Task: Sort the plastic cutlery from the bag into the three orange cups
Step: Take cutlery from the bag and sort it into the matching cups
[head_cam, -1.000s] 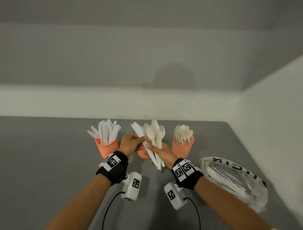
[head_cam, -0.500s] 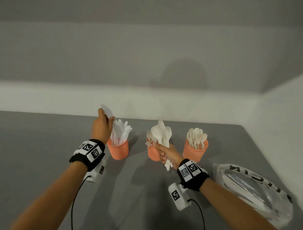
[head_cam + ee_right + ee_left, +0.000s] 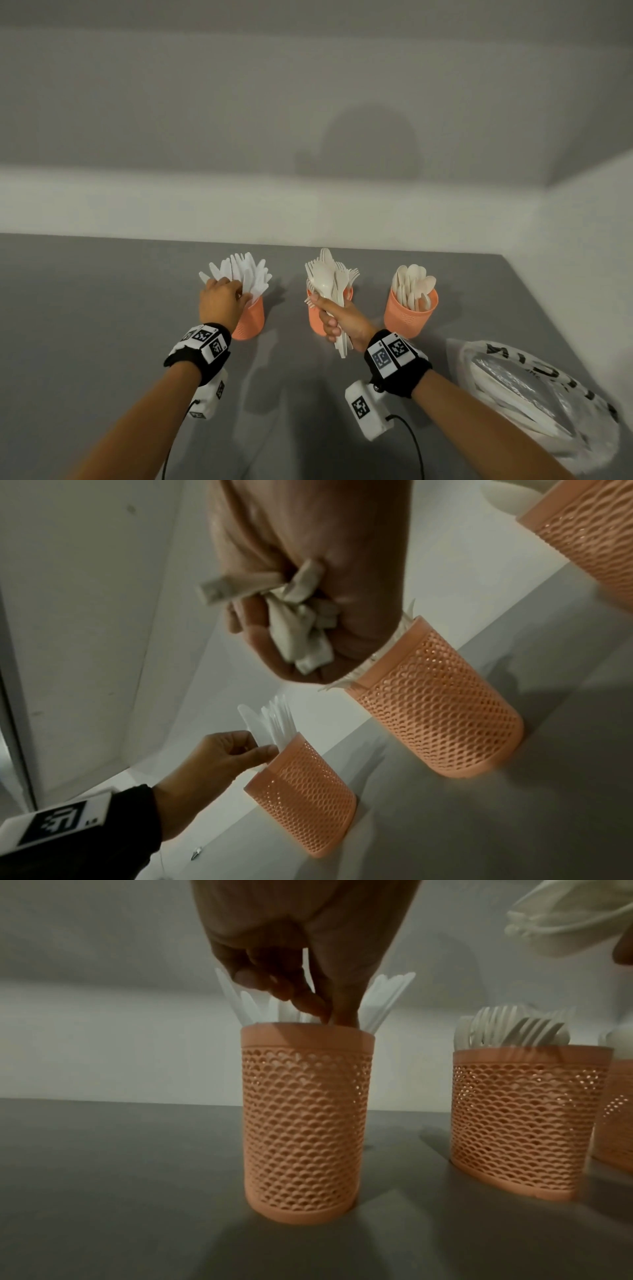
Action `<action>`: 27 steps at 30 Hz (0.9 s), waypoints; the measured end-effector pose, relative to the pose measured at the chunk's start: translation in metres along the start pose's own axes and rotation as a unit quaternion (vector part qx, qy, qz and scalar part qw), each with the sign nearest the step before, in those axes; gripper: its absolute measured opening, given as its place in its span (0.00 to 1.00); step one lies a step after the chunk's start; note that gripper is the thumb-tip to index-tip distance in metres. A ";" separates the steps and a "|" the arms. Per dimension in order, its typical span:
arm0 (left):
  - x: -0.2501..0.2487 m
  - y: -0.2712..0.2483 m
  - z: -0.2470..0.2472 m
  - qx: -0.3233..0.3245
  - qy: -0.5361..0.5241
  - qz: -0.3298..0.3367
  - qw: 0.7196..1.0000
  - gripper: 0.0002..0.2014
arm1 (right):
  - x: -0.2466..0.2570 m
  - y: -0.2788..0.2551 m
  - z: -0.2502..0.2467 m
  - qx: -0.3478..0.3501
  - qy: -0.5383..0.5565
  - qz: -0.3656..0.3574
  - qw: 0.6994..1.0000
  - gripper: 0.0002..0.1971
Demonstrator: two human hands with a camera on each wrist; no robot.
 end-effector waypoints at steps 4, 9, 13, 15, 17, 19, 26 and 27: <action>-0.002 -0.003 -0.013 -0.027 -0.044 -0.044 0.998 0.14 | -0.001 0.002 0.000 0.011 -0.006 0.001 1.000 0.11; -0.023 -0.024 -0.042 -0.124 -0.267 -0.062 0.954 0.13 | -0.006 0.002 0.003 0.017 0.000 0.021 1.000 0.09; -0.060 -0.040 -0.038 -0.091 -0.400 -0.006 0.912 0.06 | -0.008 0.000 0.011 0.032 0.037 0.044 0.998 0.12; -0.081 -0.045 -0.018 0.036 -0.472 -0.007 0.881 0.08 | -0.007 -0.004 0.016 0.049 0.063 0.061 0.995 0.15; -0.104 -0.057 -0.003 0.174 -0.544 -0.032 0.820 0.12 | -0.005 -0.009 0.023 0.081 0.088 0.078 0.990 0.15; -0.123 -0.066 0.003 0.242 -0.606 -0.043 0.757 0.11 | -0.003 -0.016 0.032 0.116 0.088 0.094 0.985 0.15; -0.145 -0.070 0.006 0.196 -0.590 -0.071 0.780 0.07 | -0.005 -0.030 0.025 0.118 -0.038 0.091 0.988 0.11; -0.145 -0.069 0.005 0.166 -0.571 -0.077 0.800 0.08 | -0.001 -0.030 0.020 0.094 -0.078 0.067 0.990 0.04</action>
Point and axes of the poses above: each hand's wrist, its own y-axis towards the middle knuckle, its own z-axis out of the palm, x = y × z, the point moved 8 cm from there along y, towards the middle knuckle
